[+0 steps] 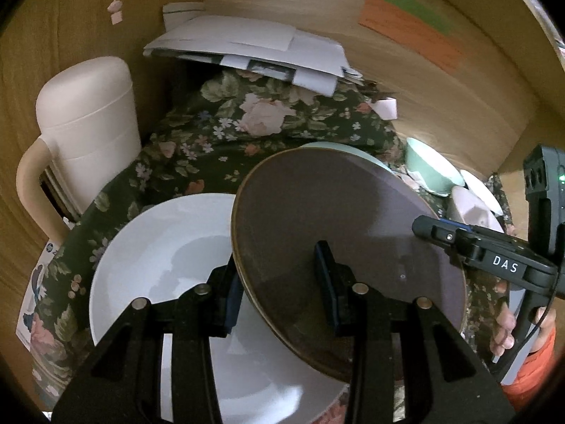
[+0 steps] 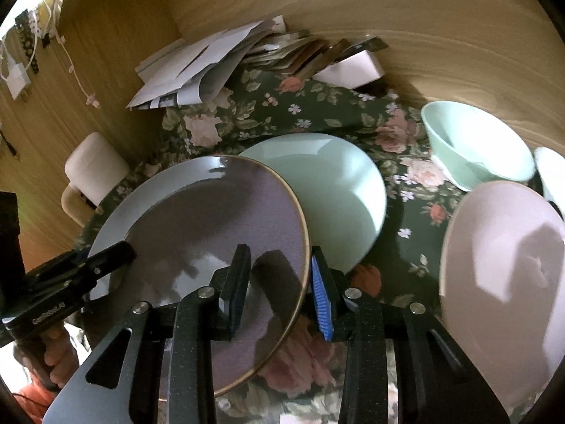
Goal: Organize plates and bowls
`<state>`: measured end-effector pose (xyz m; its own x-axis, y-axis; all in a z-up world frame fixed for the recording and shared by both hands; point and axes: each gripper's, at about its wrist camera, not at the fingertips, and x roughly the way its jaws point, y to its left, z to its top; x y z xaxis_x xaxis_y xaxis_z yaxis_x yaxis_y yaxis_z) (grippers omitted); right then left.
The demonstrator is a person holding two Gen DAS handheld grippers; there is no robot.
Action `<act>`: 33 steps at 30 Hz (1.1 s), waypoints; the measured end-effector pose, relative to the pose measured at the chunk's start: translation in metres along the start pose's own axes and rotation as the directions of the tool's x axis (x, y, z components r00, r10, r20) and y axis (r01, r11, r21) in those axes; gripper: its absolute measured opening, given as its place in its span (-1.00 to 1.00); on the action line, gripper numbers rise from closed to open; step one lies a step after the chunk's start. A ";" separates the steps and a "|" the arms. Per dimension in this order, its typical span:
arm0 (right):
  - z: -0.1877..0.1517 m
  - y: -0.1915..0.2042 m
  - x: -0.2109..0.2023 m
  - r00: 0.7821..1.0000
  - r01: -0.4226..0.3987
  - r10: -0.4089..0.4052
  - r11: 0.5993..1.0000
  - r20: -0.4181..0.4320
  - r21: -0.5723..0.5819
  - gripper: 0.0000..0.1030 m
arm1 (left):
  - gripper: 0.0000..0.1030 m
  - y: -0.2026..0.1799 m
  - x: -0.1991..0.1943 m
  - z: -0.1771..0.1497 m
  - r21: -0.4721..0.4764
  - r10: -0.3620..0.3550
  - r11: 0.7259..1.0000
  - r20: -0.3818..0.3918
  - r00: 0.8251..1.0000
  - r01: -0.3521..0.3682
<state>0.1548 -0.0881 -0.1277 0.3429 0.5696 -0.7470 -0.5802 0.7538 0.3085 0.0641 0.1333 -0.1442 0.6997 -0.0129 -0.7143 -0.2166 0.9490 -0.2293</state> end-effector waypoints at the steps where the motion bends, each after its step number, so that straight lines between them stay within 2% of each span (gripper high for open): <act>1: -0.002 -0.001 -0.004 1.000 0.003 -0.003 1.000 0.005 0.000 -0.41 | -0.27 -0.002 -0.001 -0.001 0.001 -0.006 1.000 0.001 1.000 0.006; 17: -0.032 -0.014 -0.043 0.997 0.052 -0.054 0.998 0.049 0.045 -0.41 | -0.27 -0.038 -0.017 -0.020 0.056 -0.059 0.997 0.018 0.998 0.058; 33: -0.073 -0.041 -0.073 0.994 0.087 -0.094 0.989 0.054 0.119 -0.41 | -0.27 -0.074 -0.014 -0.046 0.085 -0.118 0.989 -0.028 0.993 0.120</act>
<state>0.0995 -0.1852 -0.1287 0.4352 0.5130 -0.7399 -0.4560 0.8342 0.3102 0.0387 0.0486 -0.1477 0.7007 -0.1335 -0.7009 -0.0726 0.9639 -0.2561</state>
